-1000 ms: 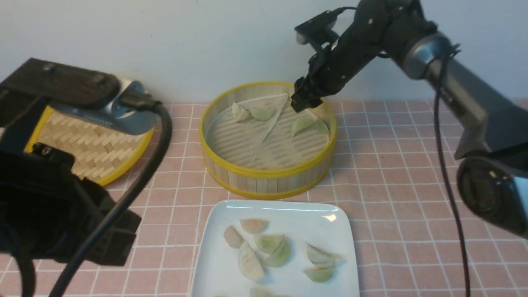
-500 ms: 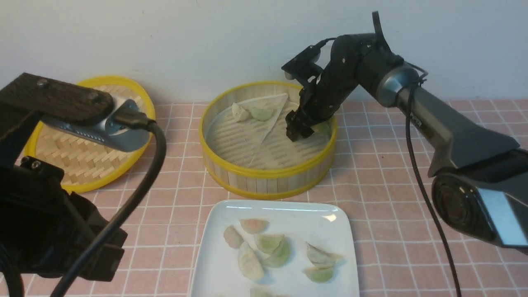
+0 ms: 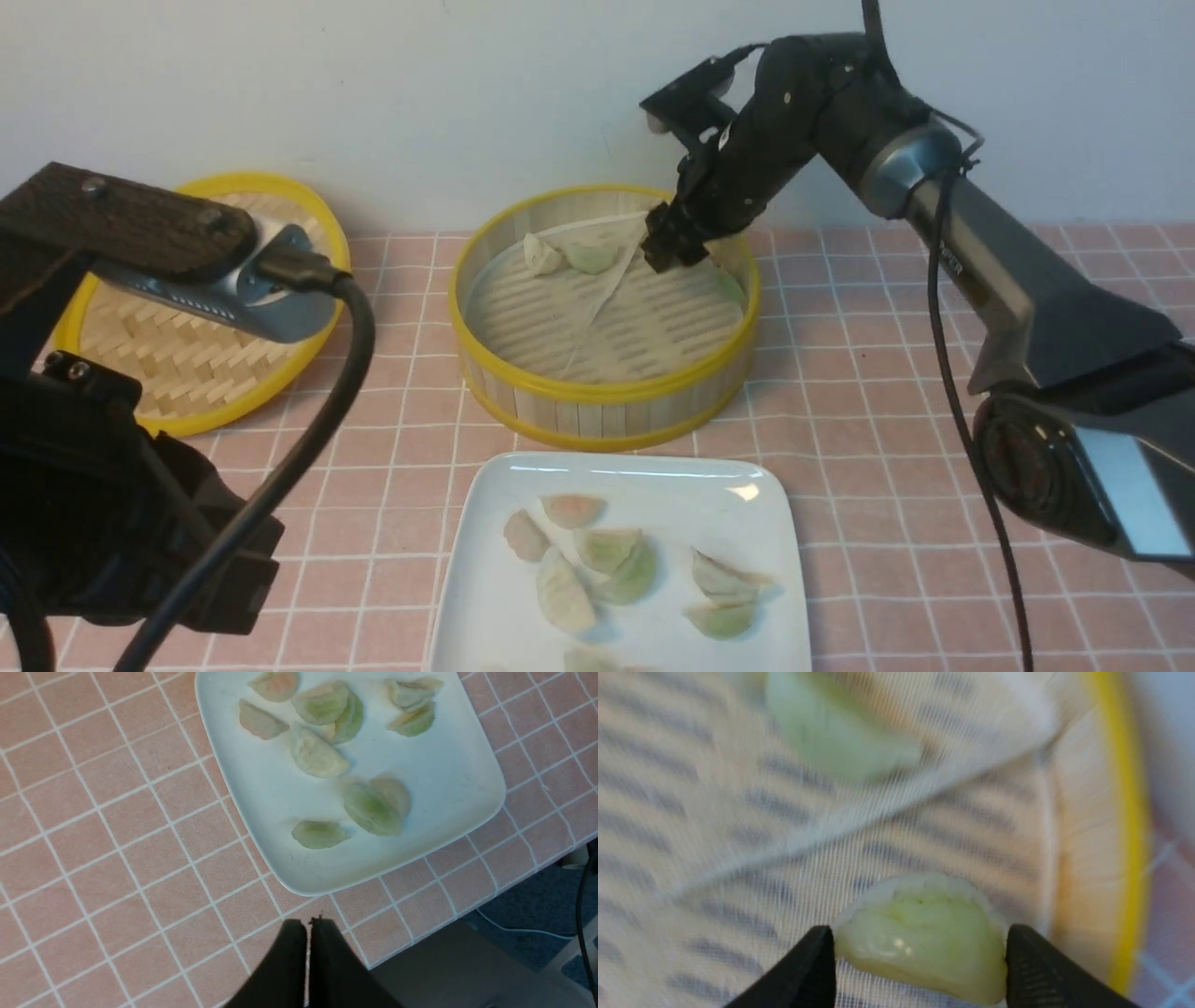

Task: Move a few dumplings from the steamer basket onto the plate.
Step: Use the right arm to grab a dumpling from inside the steamer, then use the right arm to put the dumpling into the plate

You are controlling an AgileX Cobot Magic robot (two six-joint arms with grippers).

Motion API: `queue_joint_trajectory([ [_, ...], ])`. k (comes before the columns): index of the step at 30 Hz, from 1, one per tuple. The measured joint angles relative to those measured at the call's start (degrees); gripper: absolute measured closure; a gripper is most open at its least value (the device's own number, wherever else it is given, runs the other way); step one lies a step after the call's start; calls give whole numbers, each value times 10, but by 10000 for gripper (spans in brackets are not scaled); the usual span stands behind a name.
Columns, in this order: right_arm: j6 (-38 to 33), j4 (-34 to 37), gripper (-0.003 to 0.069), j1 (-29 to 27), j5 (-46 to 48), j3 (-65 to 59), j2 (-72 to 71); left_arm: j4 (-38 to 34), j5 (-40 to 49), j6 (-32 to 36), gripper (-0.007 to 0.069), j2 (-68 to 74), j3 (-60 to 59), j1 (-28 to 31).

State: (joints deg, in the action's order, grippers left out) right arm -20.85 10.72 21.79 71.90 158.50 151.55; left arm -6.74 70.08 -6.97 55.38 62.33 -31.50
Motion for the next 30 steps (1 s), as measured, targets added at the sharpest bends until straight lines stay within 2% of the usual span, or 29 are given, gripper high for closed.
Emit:
queue_joint_trajectory([
  [4, 49, 8, 237, 0, 3, 7, -53, 14, -7, 0, 631, 0, 0, 0],
  [7, 70, 38, 237, 1, 3, -50, -126, 17, -14, 0, 631, 0, 0, 0],
  [10, 74, 57, 237, 14, -1, -202, -247, 21, -14, 0, 631, 0, 0, 0],
  [11, 74, 58, 237, 15, -1, -214, -247, 21, -14, 0, 631, 0, 0, 0],
  [15, 76, 67, 237, 72, -2, -491, -410, 23, -16, 1, 631, 0, 0, 0],
  [18, 87, 73, 237, 110, -6, -619, -459, 25, -16, 7, 631, 0, 0, 0],
  [21, 118, 73, 237, 152, -52, -745, -477, 27, -16, 10, 631, 0, 0, 0],
  [25, 131, 71, 237, 185, -90, -806, -454, 28, -17, 11, 631, 0, 0, 0],
  [30, 132, 65, 237, 191, -103, -805, -421, 28, -25, 25, 631, 0, 0, 0],
])
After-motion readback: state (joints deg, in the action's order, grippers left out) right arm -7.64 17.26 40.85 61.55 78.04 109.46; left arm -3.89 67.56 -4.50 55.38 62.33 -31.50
